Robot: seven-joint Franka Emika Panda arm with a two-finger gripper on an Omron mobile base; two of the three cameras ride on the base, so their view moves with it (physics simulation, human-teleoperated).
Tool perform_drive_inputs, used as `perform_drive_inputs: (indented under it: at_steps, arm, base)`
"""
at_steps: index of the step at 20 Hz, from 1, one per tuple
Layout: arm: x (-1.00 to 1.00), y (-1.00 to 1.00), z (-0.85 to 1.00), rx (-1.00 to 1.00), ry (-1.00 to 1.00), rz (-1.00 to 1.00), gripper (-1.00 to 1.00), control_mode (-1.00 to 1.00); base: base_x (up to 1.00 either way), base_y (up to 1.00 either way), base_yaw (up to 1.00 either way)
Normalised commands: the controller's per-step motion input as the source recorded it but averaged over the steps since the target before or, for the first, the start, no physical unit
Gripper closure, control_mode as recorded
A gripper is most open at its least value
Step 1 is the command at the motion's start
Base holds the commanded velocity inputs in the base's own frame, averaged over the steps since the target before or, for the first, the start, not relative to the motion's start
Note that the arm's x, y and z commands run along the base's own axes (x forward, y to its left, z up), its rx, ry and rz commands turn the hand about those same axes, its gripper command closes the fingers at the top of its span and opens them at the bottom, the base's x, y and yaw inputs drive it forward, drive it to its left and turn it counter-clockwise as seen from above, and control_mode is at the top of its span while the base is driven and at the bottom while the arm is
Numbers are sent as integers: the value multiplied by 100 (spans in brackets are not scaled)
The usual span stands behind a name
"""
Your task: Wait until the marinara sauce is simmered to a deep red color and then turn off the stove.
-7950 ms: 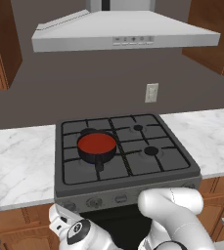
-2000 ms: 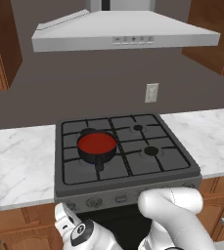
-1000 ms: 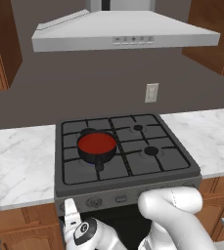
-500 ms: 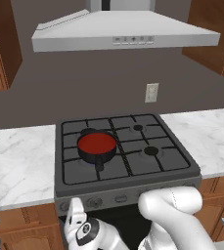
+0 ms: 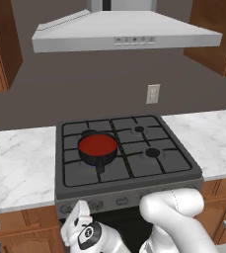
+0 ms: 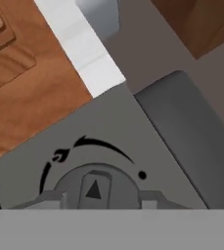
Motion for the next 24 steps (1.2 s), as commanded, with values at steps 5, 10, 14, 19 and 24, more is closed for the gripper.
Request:
perform_drive_inputs:
  at_steps: [5, 10, 14, 19, 24]
  arm:
    - [2, -12, 0, 25, 0, -3, 100, -100]
    - [1, -11, 0, 25, 0, -2, 100, -100]
    - [0, -12, 0, 26, 0, -2, 100, -100]
    - [0, -13, 0, 27, 0, -2, 100, -100]
    - [1, -13, 0, 28, 0, -2, 100, -100]
  base:
    - [0, 0, 0]
    - [0, 0, 0]
    - [0, 0, 0]
    - [0, 0, 0]
    - [0, 0, 0]
